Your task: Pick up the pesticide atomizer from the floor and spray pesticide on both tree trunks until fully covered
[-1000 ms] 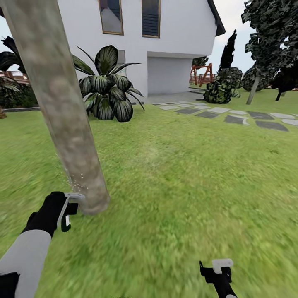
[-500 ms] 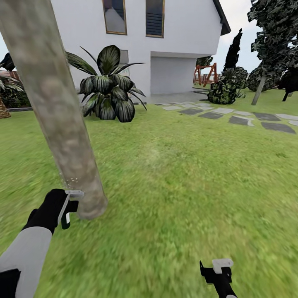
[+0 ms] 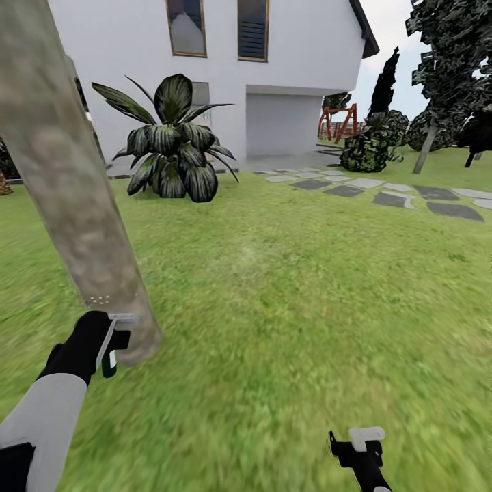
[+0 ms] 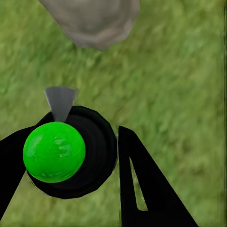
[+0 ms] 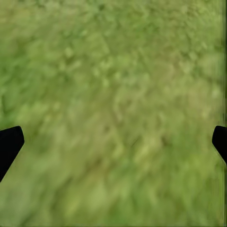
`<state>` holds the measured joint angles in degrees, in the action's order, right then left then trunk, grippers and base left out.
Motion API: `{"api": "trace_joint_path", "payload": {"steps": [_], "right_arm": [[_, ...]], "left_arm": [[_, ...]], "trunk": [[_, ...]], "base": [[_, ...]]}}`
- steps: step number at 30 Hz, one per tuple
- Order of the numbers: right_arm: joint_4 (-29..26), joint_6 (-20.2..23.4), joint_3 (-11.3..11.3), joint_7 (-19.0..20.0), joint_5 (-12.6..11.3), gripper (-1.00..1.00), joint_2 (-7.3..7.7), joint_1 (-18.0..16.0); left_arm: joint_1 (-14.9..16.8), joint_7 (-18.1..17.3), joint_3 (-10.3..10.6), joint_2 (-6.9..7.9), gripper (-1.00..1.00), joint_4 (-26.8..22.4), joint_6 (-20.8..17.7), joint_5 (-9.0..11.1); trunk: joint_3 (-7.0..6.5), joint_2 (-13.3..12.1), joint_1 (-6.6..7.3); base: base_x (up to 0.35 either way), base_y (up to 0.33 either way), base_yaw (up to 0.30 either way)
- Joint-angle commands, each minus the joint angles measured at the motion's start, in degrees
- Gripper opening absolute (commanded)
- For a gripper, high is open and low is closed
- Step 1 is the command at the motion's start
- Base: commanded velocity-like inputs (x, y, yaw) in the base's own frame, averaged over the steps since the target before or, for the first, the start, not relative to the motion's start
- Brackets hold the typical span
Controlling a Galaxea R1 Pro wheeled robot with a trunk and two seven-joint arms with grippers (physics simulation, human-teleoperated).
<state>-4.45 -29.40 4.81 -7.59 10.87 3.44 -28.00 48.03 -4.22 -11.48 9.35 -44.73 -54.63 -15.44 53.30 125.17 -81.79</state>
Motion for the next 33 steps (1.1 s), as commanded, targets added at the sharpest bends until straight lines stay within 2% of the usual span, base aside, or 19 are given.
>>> {"api": "trace_joint_path", "payload": {"steps": [1,11,16,22,25,27,28,31,33], "right_arm": [[0.1,-0.1,0.5,-0.1,0.6,1.0,-0.02,0.0],[0.1,-0.1,0.5,-0.1,0.6,1.0,-0.06,0.0],[0.1,-0.1,0.4,-0.2,0.6,1.0,-0.1,0.0],[0.1,-0.1,0.4,-0.2,0.6,1.0,-0.1,0.0],[0.1,-0.1,0.4,-0.2,0.6,1.0,-0.1,0.0],[0.1,-0.1,0.4,-0.1,0.6,1.0,-0.1,0.0],[0.1,-0.1,0.4,-0.1,0.6,1.0,-0.1,0.0],[0.1,-0.1,0.4,-0.1,0.6,1.0,-0.1,0.0],[0.1,-0.1,0.4,-0.1,0.6,1.0,-0.1,0.0]], "left_arm": [[0.1,-0.4,-0.1,-0.03,-1.0,-0.1,-0.2,-0.6],[0.1,-0.4,-0.1,-0.03,-1.0,-0.1,-0.2,-0.6],[0.1,-0.4,-0.1,-0.01,-1.0,-0.2,-0.2,-0.6],[0.1,-0.4,-0.4,0.74,-1.0,-0.2,-0.3,-0.7],[0.0,-0.4,-0.9,2.03,-1.0,-0.8,-0.3,-0.8],[-0.5,-0.5,-2.1,5.01,-1.0,-1.4,-0.3,-0.6],[-0.6,-0.5,-2.8,5.82,-1.0,-1.5,-0.3,-0.6],[-0.5,-0.5,-2.9,5.36,-1.0,-1.6,-0.3,-0.4],[0.1,-0.4,-2.8,1.92,-1.0,-1.7,-0.3,-0.5]], "trunk": [[0.05,0.0,0.0],[0.05,0.0,0.0],[0.05,0.0,0.0],[0.05,0.0,0.0],[0.05,0.0,0.0],[0.05,0.0,0.0],[0.05,0.0,0.0],[0.05,0.0,0.0],[0.05,0.0,0.0]], "base": [[0.131,-0.275,0.0],[0.15,-0.267,0.02],[0.154,-0.265,0.247],[0.154,-0.265,0.276],[0.154,-0.265,0.277],[0.154,-0.265,0.277],[0.154,-0.265,0.277],[0.155,-0.264,0.277],[0.184,-0.24,0.277]]}}
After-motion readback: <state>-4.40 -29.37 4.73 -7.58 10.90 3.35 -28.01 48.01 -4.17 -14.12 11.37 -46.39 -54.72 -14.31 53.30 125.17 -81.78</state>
